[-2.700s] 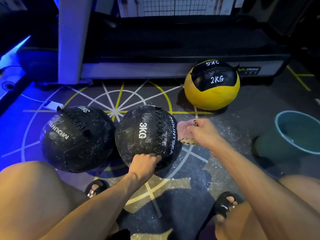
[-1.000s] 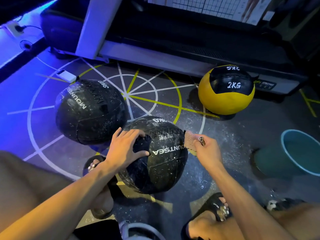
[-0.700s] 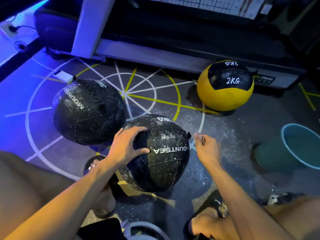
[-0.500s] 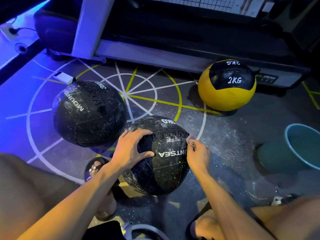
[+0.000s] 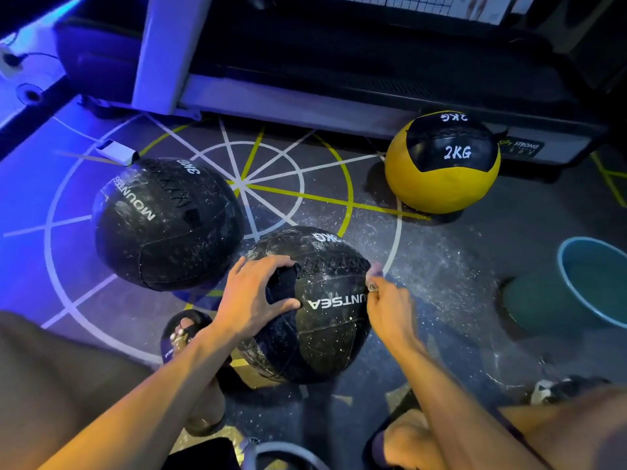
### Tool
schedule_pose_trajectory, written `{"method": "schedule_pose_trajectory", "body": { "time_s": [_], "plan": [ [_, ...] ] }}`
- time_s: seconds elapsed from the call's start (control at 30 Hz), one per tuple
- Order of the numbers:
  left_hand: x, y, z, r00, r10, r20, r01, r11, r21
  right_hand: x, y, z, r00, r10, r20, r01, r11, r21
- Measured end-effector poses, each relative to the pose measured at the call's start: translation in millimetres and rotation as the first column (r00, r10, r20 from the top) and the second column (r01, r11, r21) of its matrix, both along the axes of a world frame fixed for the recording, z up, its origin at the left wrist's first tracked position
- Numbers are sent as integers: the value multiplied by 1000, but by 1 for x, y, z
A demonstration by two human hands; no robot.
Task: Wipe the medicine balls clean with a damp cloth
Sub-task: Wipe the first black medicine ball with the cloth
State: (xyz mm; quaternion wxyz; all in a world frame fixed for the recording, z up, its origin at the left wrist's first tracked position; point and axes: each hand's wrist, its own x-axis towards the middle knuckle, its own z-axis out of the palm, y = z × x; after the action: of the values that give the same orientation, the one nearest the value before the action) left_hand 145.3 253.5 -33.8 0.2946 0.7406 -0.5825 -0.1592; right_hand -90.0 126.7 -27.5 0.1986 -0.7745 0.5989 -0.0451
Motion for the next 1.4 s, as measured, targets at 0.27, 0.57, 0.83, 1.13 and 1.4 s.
{"method": "schedule_pose_trajectory", "body": {
  "time_s": [0.27,0.57,0.83,1.13,1.4],
  "plan": [
    [-5,0,-2,1000,-10,23,11,1000,-16,27,35,0,858,466,218,-394,868,-303],
    [-11,2,-5,999,-24,38,24,1000,-3,33,58,5,837,412,361,-350,909,-225],
    [-9,5,-4,1000,-8,14,8,1000,-10,-5,6,4,966,84,245,-48,987,-151],
    [-8,4,-9,1000,-9,-2,9,1000,0,7,5,4,934,282,221,-242,951,-191],
    [-14,4,-10,1000,-13,-4,13,999,-46,45,56,14,715,669,200,-566,723,-395]
  ]
}}
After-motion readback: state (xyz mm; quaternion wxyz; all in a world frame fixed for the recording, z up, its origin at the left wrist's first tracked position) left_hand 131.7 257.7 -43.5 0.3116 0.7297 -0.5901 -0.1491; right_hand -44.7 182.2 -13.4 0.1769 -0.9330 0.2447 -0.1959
